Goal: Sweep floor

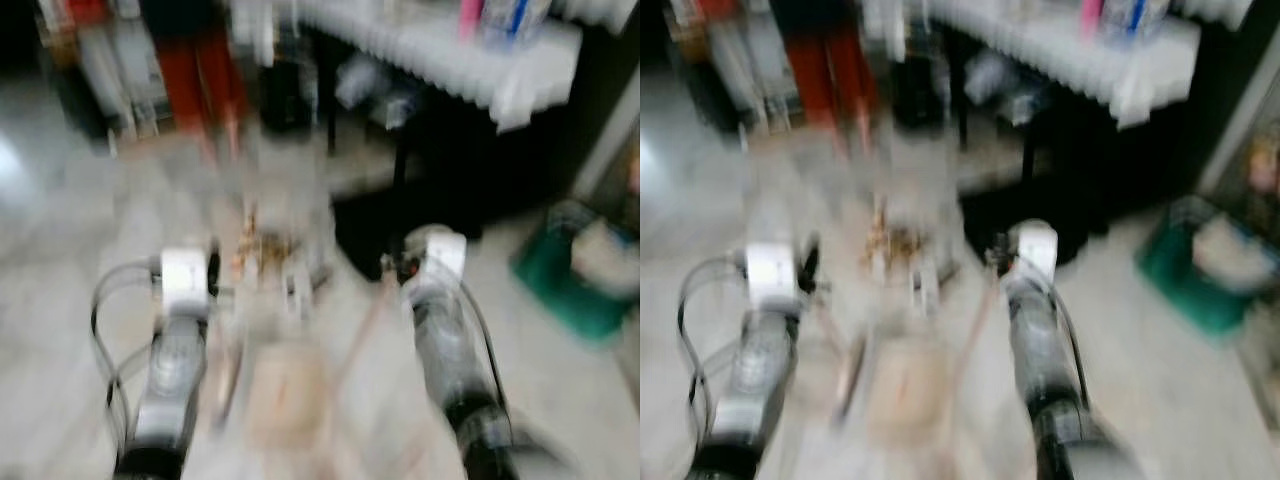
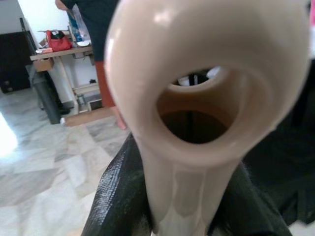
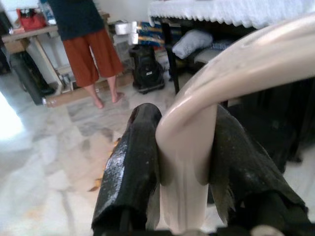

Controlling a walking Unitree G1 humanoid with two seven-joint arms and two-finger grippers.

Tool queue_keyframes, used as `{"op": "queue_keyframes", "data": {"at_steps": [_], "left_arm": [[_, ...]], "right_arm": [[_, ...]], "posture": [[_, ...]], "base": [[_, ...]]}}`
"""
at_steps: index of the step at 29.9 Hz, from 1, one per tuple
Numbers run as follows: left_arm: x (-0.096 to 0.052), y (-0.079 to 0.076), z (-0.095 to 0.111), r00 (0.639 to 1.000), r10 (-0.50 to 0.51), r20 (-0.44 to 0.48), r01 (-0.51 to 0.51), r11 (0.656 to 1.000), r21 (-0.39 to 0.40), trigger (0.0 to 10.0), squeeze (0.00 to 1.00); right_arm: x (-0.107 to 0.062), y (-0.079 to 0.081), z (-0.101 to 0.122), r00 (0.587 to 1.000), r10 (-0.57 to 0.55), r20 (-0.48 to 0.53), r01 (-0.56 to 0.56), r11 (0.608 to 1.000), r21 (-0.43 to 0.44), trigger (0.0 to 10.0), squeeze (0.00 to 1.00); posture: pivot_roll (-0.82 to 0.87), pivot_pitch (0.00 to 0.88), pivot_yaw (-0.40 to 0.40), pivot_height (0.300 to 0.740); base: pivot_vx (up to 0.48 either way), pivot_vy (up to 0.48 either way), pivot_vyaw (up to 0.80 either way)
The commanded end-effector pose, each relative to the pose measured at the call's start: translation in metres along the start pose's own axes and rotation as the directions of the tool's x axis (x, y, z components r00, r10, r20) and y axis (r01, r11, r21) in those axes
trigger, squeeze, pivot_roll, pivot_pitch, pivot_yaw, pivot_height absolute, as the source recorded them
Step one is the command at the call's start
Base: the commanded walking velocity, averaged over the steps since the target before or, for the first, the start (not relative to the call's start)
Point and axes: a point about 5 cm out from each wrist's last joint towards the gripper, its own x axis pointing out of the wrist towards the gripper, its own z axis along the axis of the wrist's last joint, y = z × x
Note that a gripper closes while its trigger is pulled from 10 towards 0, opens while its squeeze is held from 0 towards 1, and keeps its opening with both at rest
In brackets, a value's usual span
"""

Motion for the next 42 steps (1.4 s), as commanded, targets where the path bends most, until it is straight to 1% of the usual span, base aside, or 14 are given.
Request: {"op": "queue_keyframes", "data": {"at_steps": [1, 5, 7, 9, 17, 27, 29, 34, 40, 42], "left_arm": [[0.0002, 0.0130, 0.0061, 0.999, 0.028, 0.039, -0.029, 0.999, 0.041, 10.0, 0.00], [0.0011, 0.0130, 0.0069, 0.999, 0.031, 0.042, -0.033, 0.999, 0.041, 10.0, 0.00], [0.0017, 0.0133, 0.0075, 0.998, 0.032, 0.045, -0.034, 0.999, 0.042, 10.0, 0.00], [0.0025, 0.0138, 0.0088, 0.998, 0.033, 0.049, -0.035, 0.998, 0.044, 10.0, 0.00], [0.0011, 0.0167, 0.0086, 0.998, 0.041, 0.050, -0.043, 0.998, 0.048, 10.0, 0.00], [0.0034, 0.0165, 0.0108, 0.997, 0.040, 0.058, -0.043, 0.998, 0.051, 10.0, 0.00], [0.0031, 0.0165, 0.0105, 0.998, 0.039, 0.058, -0.041, 0.998, 0.050, 10.0, 0.00], [0.0034, 0.0162, 0.0106, 0.998, 0.036, 0.058, -0.039, 0.998, 0.050, 10.0, 0.00], [0.0031, 0.0158, 0.0111, 0.997, 0.039, 0.060, -0.042, 0.998, 0.048, 10.0, 0.00], [0.0023, 0.0157, 0.0108, 0.998, 0.039, 0.059, -0.042, 0.998, 0.048, 10.0, 0.00]], "right_arm": [[0.0066, 0.0160, 0.0147, 0.996, 0.049, 0.074, -0.049, 0.999, 0.003, 10.0, 0.00], [0.0066, 0.0156, 0.0145, 0.996, 0.048, 0.074, -0.049, 0.999, 0.010, 10.0, 0.00], [0.0070, 0.0149, 0.0147, 0.996, 0.040, 0.075, -0.044, 0.998, 0.041, 10.0, 0.00], [0.0079, 0.0142, 0.0165, 0.996, 0.041, 0.079, -0.043, 0.999, 0.029, 10.0, 0.00], [0.0077, 0.0141, 0.0165, 0.996, 0.039, 0.081, -0.042, 0.999, 0.033, 10.0, 0.00], [0.0089, 0.0128, 0.0172, 0.997, 0.029, 0.077, -0.034, 0.997, 0.070, 10.0, 0.00], [0.0088, 0.0120, 0.0163, 0.997, 0.024, 0.071, -0.030, 0.996, 0.082, 10.0, 0.00], [0.0089, 0.0115, 0.0164, 0.997, 0.026, 0.068, -0.031, 0.997, 0.077, 10.0, 0.00], [0.0089, 0.0117, 0.0164, 0.997, 0.030, 0.067, -0.036, 0.995, 0.089, 10.0, 0.00], [0.0088, 0.0121, 0.0160, 0.997, 0.031, 0.067, -0.037, 0.995, 0.089, 10.0, 0.00]], "posture": [[0.01, 0.000, 0.060, 0.740], [0.02, 0.000, 0.060, 0.740], [0.02, 0.000, 0.060, 0.740], [0.02, 0.000, 0.061, 0.740], [0.02, 0.000, 0.058, 0.740], [0.02, 0.000, 0.061, 0.740], [0.02, 0.000, 0.062, 0.740], [0.02, 0.000, 0.063, 0.740], [0.02, 0.000, 0.062, 0.740], [0.02, 0.000, 0.063, 0.740]], "base": [[0.356, 0.322, 0.80], [0.315, 0.362, 0.73], [0.302, 0.373, 0.00], [0.302, 0.373, 0.00], [0.313, 0.363, 0.00], [0.315, 0.362, 0.00], [0.317, 0.360, -0.80], [0.319, 0.359, -0.80], [0.317, 0.359, 0.00], [0.326, 0.352, -0.79]]}}
